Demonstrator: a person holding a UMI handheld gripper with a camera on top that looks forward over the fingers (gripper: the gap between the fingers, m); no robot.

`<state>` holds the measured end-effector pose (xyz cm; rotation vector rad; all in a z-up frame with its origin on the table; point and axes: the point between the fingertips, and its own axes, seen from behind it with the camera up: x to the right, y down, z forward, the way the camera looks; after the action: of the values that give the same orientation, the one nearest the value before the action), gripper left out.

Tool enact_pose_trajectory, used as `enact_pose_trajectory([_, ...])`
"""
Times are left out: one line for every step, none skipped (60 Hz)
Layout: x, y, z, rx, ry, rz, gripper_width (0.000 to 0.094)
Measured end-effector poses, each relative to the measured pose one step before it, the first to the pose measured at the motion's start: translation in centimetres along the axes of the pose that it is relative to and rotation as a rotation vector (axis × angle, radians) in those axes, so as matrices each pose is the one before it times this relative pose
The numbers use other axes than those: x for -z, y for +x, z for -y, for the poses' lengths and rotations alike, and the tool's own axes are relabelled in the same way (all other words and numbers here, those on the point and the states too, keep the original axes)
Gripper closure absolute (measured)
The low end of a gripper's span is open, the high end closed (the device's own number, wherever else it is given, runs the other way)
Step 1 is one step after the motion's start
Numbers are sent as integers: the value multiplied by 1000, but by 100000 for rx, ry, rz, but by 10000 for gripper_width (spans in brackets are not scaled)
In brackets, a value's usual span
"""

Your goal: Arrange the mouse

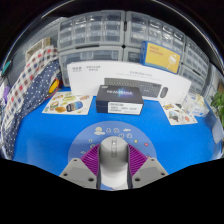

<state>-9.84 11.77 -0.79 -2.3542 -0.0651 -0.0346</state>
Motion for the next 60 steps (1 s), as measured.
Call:
enact_pose_trajectory([-46,-8,-159,233,240,-43,573])
enact_pose_trajectory([23,-6,-99,-40,-24,38,570])
enact_pose_trajectory([6,-2,75,-430,580,41,570])
enact_pose_trajectory([-12,-16,-85,-525,-190,112,571])
enact_pose_trajectory([32,-20,7,-602,61,155,571])
enact_pose_trajectory([7,5,75,-437,-16,194,557])
enact_pose_trajectory([3,18,-58,-464,-180,139,539])
enact_pose_trajectory([0,11,45,-143,220,47,541])
enact_pose_trajectory([7,-2,25,72,124,83,538])
enact_pose_trajectory([14,19,-7,10,65,9,521])
enact_pose_trajectory([-1,16,19,26,79,2,519])
enact_pose_trajectory([-3,15,43,29,204,23,501])
enact_pose_trajectory([-21,-5,-9,120,11,5,489])
enact_pose_trajectory([-8,-20,42,229,33,86,473])
enact_pose_trajectory([-27,6,24,71,-106,12,465])
enact_pose_trajectory([-14,4,-35,-157,-480,-25,458])
enact_pose_trajectory([27,18,-40,-232,-623,-46,446])
enact_pose_trajectory([47,64,-97,-201,-957,-149,428])
enact_pose_trajectory([91,91,-60,-194,-876,-238,406])
enact_pose_trajectory([107,61,-25,-274,-826,-159,329])
enact_pose_trajectory([152,70,-33,-219,-934,-190,283])
enact_pose_trajectory([204,85,64,-223,-643,-216,238])
enact_pose_trajectory([230,26,160,-183,-187,36,175])
enact_pose_trajectory([251,-24,241,-152,119,269,111])
enact_pose_trajectory([288,-3,312,-203,404,344,105])
enact_pose_trajectory([332,-109,410,-308,652,448,105])
enact_pose_trajectory([388,-147,417,-271,761,914,106])
enact_pose_trajectory([338,-82,384,-274,910,786,109])
enact_pose_trajectory([485,-27,471,-278,700,437,109])
enact_pose_trajectory([524,17,486,-237,803,254,104])
enact_pose_trajectory([539,39,518,-218,796,162,102])
enact_pose_trajectory([571,70,526,-182,756,156,98])
enact_pose_trajectory([612,61,566,-178,850,186,97])
enact_pose_trajectory([628,47,574,-93,854,186,89])
enact_pose_trajectory([658,95,638,-53,661,174,85])
enact_pose_trajectory([732,91,564,-202,898,68,82])
enact_pose_trajectory([754,131,537,-316,864,38,81])
enact_pose_trajectory([746,89,518,-361,702,60,80])
enact_pose_trajectory([714,34,541,-347,550,133,81])
enact_pose_trajectory([753,32,502,-291,762,306,81])
enact_pose_trajectory([746,65,473,-231,725,293,79])
enact_pose_trajectory([739,82,401,-226,604,180,82])
enact_pose_trajectory([721,84,320,-262,520,115,82])
enact_pose_trajectory([744,74,299,-140,385,74,84])
enact_pose_trajectory([709,37,288,-5,382,236,83])
enact_pose_trajectory([770,50,294,-69,408,221,82])
enact_pose_trajectory([618,71,293,222,873,434,84])
enact_pose_trajectory([633,119,276,29,745,206,81])
enact_pose_trajectory([611,171,216,-98,590,-8,77])
enact_pose_trajectory([579,180,195,-103,545,-68,77])
enact_pose_trajectory([535,183,199,-72,562,-134,77])
enact_pose_trajectory([516,179,154,15,481,-129,78])
enact_pose_trajectory([526,149,138,151,279,-173,76])
enact_pose_trajectory([470,175,95,396,232,92,77])
enact_pose_trajectory([425,211,111,467,299,56,79])
enact_pose_trajectory([476,206,105,413,266,34,76])
enact_pose_trajectory([393,239,109,350,317,-106,77])
enact_pose_trajectory([365,262,57,172,231,-157,78])
enact_pose_trajectory([349,275,48,28,168,-209,78])
enact_pose_trajectory([325,276,56,-48,180,-247,77])
